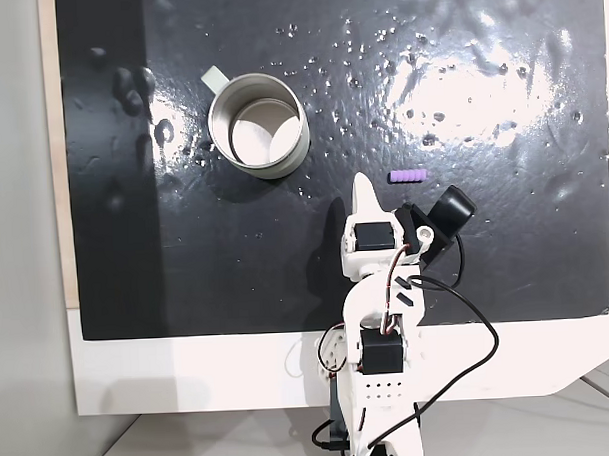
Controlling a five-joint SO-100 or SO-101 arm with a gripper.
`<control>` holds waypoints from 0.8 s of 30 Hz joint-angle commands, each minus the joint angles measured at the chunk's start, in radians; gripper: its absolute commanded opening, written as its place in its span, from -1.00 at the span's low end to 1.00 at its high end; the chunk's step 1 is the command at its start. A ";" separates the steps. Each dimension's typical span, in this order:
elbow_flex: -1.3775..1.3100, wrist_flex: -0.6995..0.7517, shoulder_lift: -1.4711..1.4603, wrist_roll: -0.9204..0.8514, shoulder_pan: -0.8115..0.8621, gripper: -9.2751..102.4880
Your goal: Grasp a pengrip and put it in the cup.
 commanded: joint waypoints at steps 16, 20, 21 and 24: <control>-0.006 0.067 0.012 -0.041 -0.015 -0.83; -0.179 0.196 0.009 -0.072 -0.028 -0.83; -0.233 0.221 -0.009 -0.078 -0.035 -0.83; -0.439 0.299 -0.163 -0.089 -0.037 -0.83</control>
